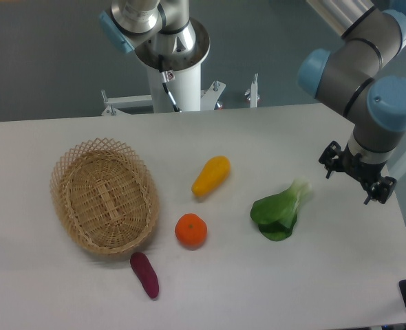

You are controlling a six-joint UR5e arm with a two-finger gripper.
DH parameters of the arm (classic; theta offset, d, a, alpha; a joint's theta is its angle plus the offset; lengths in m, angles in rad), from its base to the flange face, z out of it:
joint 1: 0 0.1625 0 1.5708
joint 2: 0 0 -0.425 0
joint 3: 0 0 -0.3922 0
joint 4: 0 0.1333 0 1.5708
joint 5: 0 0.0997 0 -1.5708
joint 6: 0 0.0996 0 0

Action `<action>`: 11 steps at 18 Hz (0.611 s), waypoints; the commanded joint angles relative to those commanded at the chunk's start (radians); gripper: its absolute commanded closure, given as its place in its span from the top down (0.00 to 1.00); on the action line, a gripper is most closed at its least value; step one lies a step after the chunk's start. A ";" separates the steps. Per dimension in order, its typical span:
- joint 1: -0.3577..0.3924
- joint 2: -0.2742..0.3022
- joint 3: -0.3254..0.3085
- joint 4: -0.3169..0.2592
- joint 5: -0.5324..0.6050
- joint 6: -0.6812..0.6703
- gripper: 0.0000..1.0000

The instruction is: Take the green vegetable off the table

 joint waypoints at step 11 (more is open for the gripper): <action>-0.017 0.034 -0.103 0.000 -0.044 -0.060 1.00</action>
